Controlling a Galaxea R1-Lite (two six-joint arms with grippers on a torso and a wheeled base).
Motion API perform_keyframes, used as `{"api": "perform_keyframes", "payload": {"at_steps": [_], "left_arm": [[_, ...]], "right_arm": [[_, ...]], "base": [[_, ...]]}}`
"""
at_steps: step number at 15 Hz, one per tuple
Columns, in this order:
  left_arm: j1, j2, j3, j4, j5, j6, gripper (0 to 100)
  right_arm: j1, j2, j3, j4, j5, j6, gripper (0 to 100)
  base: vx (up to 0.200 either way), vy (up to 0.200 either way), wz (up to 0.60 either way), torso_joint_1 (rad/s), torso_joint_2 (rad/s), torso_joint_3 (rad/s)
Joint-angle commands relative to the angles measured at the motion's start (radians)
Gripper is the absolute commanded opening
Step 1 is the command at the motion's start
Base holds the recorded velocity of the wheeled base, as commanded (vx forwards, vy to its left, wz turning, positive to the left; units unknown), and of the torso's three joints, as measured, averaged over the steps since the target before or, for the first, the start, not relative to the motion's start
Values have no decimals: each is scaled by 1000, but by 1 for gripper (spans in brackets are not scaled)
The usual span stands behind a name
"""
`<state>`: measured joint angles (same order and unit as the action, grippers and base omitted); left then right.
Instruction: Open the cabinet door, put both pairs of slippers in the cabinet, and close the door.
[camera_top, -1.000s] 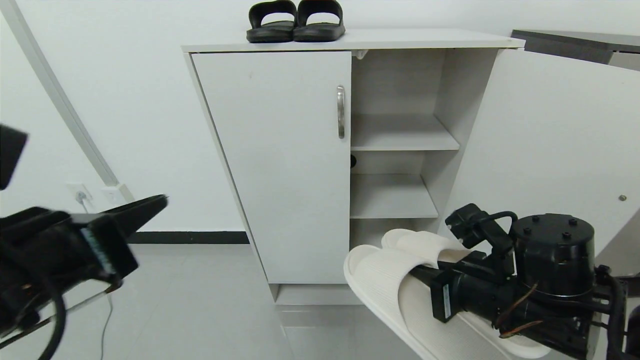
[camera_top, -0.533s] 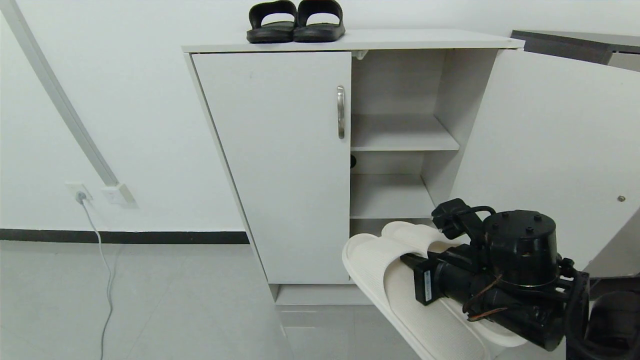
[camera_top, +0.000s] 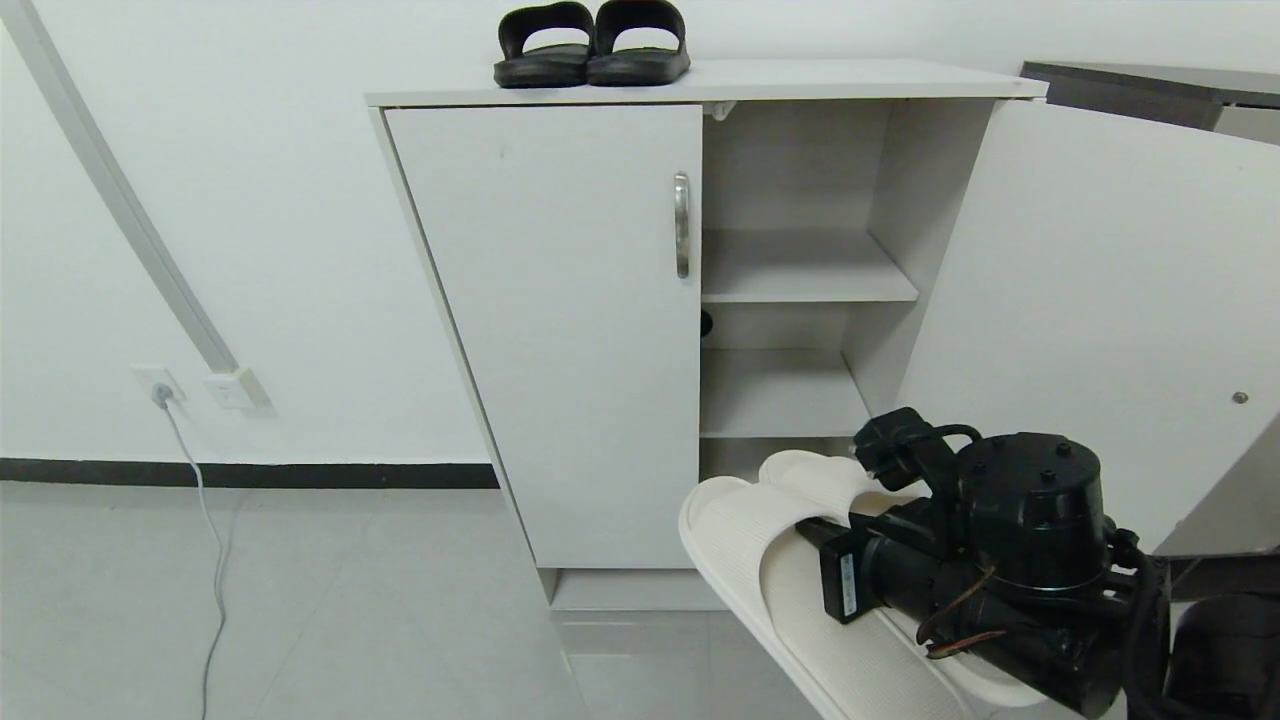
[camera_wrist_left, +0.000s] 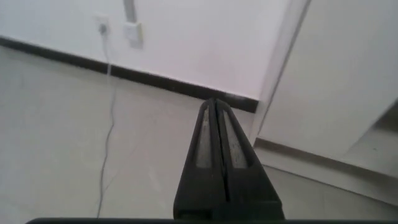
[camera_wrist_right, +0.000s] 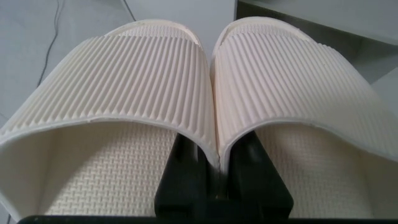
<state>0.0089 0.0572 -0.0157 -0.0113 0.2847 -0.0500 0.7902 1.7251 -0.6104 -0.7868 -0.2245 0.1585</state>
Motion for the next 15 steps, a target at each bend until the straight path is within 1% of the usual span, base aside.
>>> {"api": "perform_keyframes", "payload": {"at_steps": [1,2,3,4,5,6,7,8,10,11,12,14,15], "left_arm": [[-6,-57,14,-24,-121,4,0],[-6,-57,14,-12,-214,12,0],[-6,-57,14,14,-289,47,0],[-6,-57,14,17,-326,81,0],[-6,-57,14,17,-332,98,0],[-6,-57,14,17,-334,93,0],[-6,-57,14,17,-332,64,0],[-7,-57,13,17,-334,61,0],[-7,-57,14,17,-332,70,0],[-7,-57,14,17,-331,65,0],[-7,-57,13,17,-329,55,0],[-6,-57,14,17,-328,53,0],[-6,-57,14,17,-326,52,0]], "right_arm": [[6,1,6,-8,1,-2,0],[7,1,9,-9,1,-2,0],[7,2,12,-12,1,-4,0],[9,4,12,-12,1,-4,0],[12,5,12,-12,1,-4,0],[12,5,12,-12,1,-4,0],[12,11,12,-12,1,-4,0],[12,14,12,-12,-1,-4,0],[12,37,5,-14,-27,-5,0],[12,50,1,-25,-58,-5,0],[14,77,-15,-66,-110,-8,0],[17,133,-78,-106,-196,-7,0],[17,174,-140,-103,-271,-7,0]], "base": [[0,0,0,0,0,0],[0,0,0,0,0,0],[0,0,0,0,0,0],[0,0,0,0,0,0],[0,0,0,0,0,0],[0,0,0,0,0,0],[0,0,0,0,0,0],[0,0,0,0,0,0],[0,0,0,0,0,0],[0,0,0,0,0,0],[0,0,0,0,0,0],[0,0,0,0,0,0],[0,0,0,0,0,0]]}}
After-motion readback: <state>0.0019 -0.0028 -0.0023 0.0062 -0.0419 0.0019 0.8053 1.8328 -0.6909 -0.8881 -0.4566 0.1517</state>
